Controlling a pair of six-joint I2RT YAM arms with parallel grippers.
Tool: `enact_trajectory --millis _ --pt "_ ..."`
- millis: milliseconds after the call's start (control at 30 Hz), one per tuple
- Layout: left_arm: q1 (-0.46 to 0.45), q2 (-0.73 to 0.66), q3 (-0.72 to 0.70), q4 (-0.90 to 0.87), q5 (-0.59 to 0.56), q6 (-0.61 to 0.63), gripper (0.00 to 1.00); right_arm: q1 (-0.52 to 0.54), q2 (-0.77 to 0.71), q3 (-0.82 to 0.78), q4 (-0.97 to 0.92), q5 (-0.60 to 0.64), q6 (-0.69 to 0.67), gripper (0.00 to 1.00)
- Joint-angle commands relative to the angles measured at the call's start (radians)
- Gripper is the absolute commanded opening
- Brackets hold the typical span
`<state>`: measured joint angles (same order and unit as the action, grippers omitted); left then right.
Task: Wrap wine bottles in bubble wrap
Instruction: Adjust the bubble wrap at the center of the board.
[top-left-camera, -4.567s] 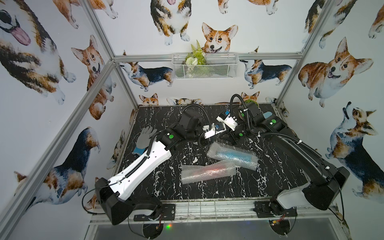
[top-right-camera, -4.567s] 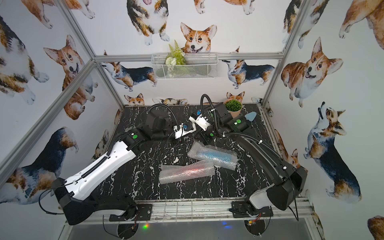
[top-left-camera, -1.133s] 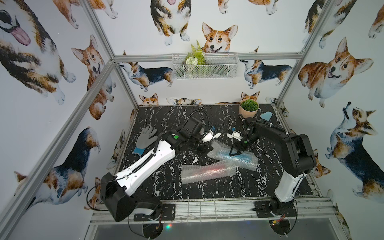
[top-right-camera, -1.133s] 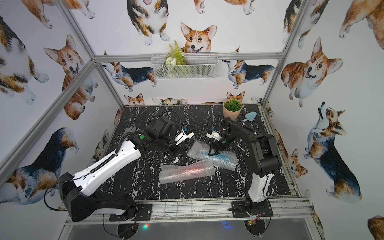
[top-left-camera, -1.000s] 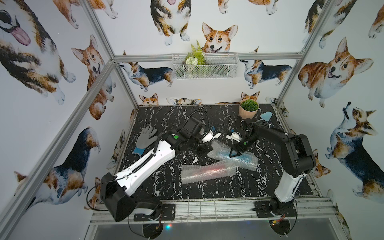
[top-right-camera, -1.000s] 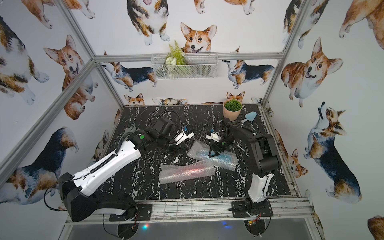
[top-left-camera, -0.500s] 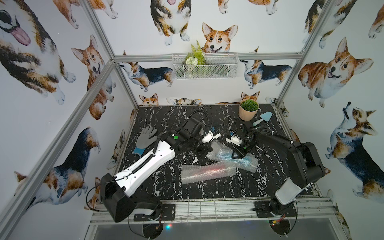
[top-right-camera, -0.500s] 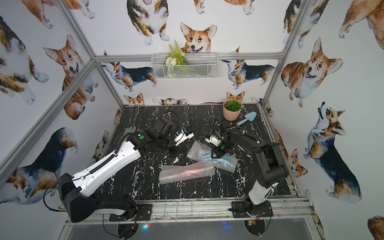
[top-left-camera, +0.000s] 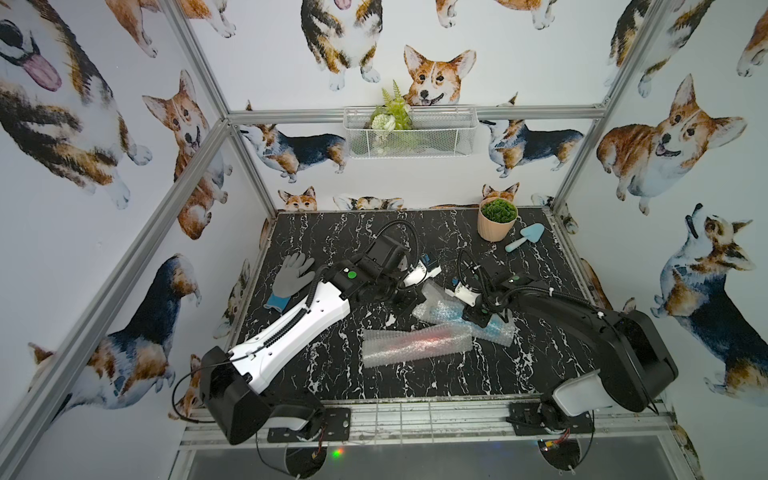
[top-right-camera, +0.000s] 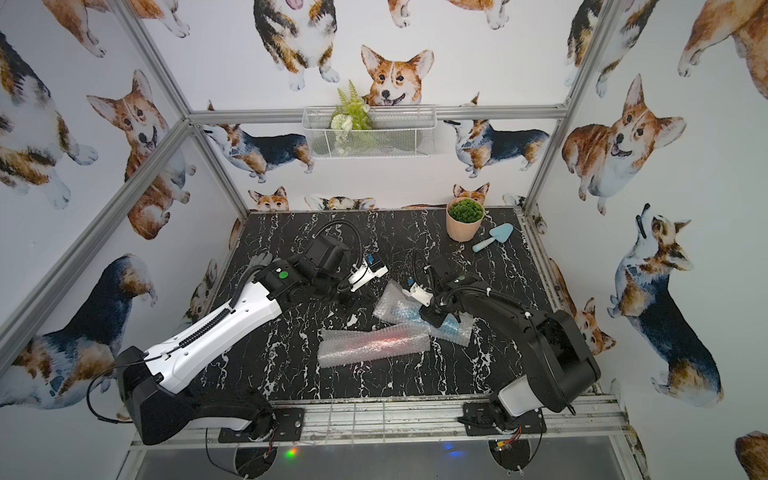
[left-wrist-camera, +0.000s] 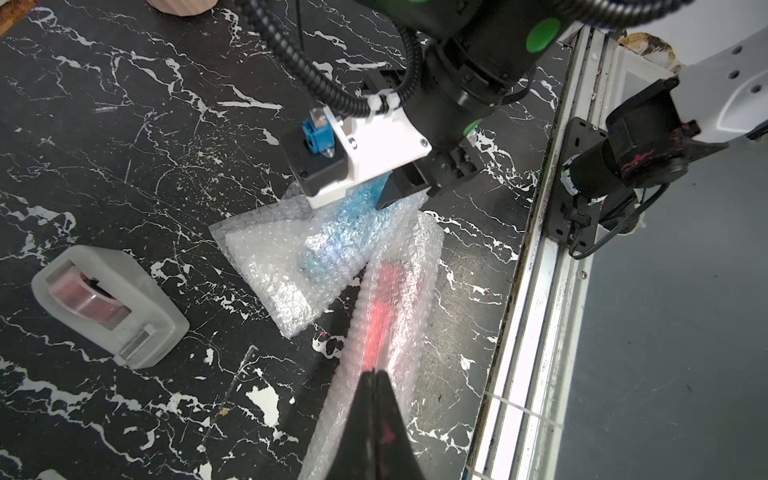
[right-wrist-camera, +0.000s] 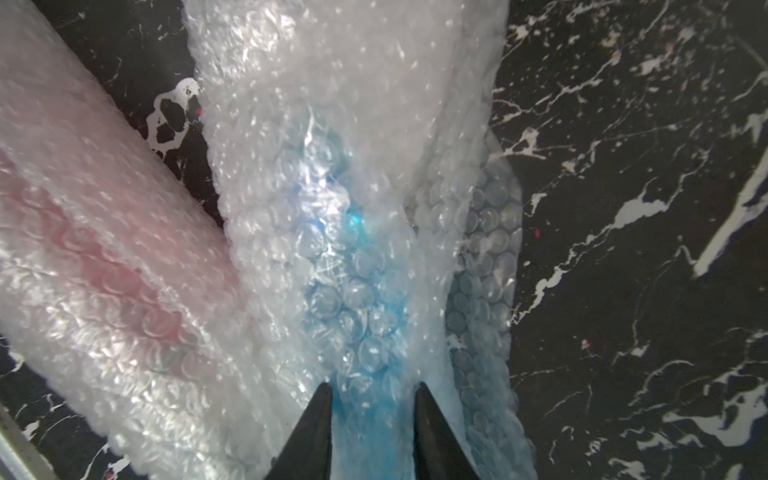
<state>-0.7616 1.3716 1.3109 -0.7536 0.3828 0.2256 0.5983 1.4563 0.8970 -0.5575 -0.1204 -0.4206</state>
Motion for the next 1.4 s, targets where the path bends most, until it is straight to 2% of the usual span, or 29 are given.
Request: enact_trajectory --millis 0,100,333,433,767,967,1133,1267,1367 --pt "0.000 0.001 0.001 0.006 -0.001 0.017 0.00 0.039 -0.015 -0.052 -0.006 0.139 -0.003 0.29" --pt "0.001 0.004 0.000 0.008 0.002 0.018 0.00 0.085 -0.027 -0.069 0.019 0.195 0.003 0.25" --pt "0.000 -0.003 0.005 0.030 0.005 0.001 0.00 0.140 -0.025 -0.085 -0.041 0.219 0.039 0.23" --pt "0.009 -0.002 0.033 0.042 -0.063 -0.035 0.00 0.155 -0.054 -0.113 -0.029 0.230 0.044 0.22" --pt "0.141 -0.034 0.042 0.114 -0.111 -0.227 0.00 0.237 -0.066 -0.154 0.013 0.349 0.046 0.21" --pt "0.171 -0.043 0.018 0.134 -0.072 -0.239 0.00 0.288 0.018 -0.152 0.060 0.473 0.064 0.20" --pt "0.185 -0.045 -0.014 0.145 -0.049 -0.229 0.00 0.287 0.076 -0.115 0.104 0.463 0.089 0.20" --pt "0.198 -0.042 -0.019 0.136 -0.038 -0.216 0.00 0.247 0.086 -0.064 0.063 0.296 0.111 0.23" --pt "0.206 -0.042 -0.022 0.132 -0.030 -0.208 0.00 0.225 0.055 -0.055 0.015 0.223 0.125 0.24"
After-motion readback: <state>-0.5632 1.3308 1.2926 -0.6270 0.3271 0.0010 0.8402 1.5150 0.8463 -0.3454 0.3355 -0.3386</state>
